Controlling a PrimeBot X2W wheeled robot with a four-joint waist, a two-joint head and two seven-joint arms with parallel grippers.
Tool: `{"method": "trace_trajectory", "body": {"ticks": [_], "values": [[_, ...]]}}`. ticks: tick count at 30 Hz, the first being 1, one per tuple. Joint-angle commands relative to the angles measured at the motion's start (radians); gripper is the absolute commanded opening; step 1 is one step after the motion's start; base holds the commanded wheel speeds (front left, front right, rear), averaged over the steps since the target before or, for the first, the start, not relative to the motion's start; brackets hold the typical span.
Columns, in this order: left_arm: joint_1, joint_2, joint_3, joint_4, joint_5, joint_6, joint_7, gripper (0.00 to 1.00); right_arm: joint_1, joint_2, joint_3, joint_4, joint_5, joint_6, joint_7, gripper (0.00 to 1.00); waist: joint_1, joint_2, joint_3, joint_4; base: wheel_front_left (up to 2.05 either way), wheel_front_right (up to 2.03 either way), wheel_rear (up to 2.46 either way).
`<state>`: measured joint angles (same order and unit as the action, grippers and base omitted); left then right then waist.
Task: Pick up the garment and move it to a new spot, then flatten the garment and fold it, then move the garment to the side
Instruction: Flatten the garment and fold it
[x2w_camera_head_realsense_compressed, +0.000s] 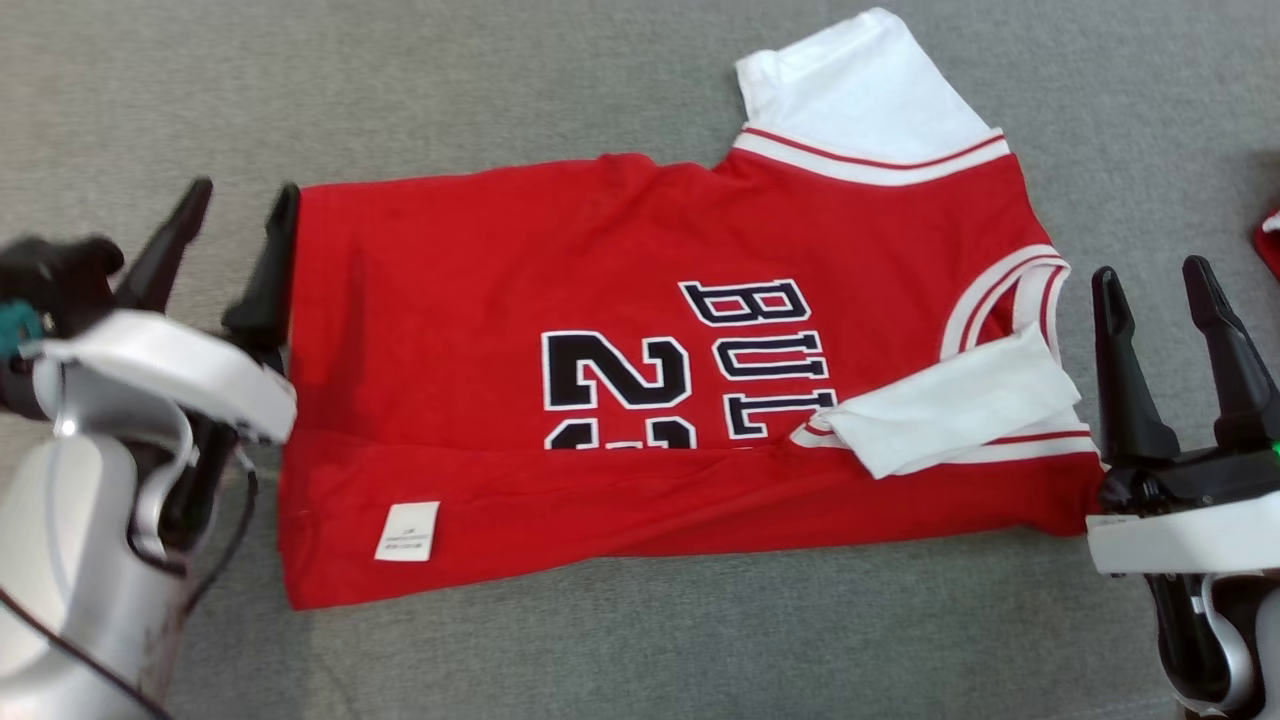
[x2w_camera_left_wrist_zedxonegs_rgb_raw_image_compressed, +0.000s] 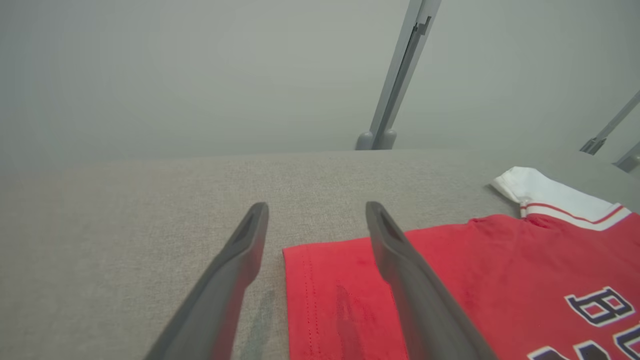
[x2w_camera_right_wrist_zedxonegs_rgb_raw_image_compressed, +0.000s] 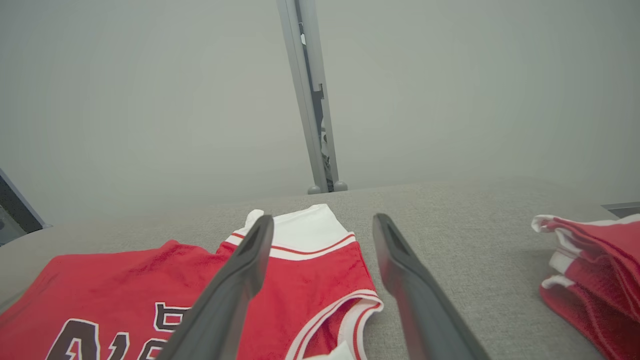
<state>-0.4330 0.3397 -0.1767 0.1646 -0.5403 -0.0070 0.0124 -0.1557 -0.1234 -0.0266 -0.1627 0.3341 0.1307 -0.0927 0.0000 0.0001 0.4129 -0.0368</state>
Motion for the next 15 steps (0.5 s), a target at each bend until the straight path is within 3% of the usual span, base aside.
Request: {"method": "trace_trajectory", "body": {"ticks": [1,5,15], "values": [[-0.075,0.007,-0.002,0.068,-0.027,-0.03,0.045,1.0,-0.021,0.0,0.011,0.013,0.008,0.0,-0.012,1.0,0.0,-0.0001,0.038,-0.038,0.0,0.0,0.0],[-0.195,0.033,-0.014,0.225,-0.058,-0.066,0.145,1.0,-0.046,0.004,0.038,0.04,0.018,0.0,-0.031,1.0,0.0,-0.0001,0.068,-0.075,0.0,0.0,0.0],[-0.28,0.04,-0.03,0.395,-0.127,-0.096,0.281,0.98,-0.057,0.0,0.035,0.086,0.031,0.0,-0.057,1.0,0.0,-0.0001,0.084,-0.093,0.0,0.0,0.0]]}}
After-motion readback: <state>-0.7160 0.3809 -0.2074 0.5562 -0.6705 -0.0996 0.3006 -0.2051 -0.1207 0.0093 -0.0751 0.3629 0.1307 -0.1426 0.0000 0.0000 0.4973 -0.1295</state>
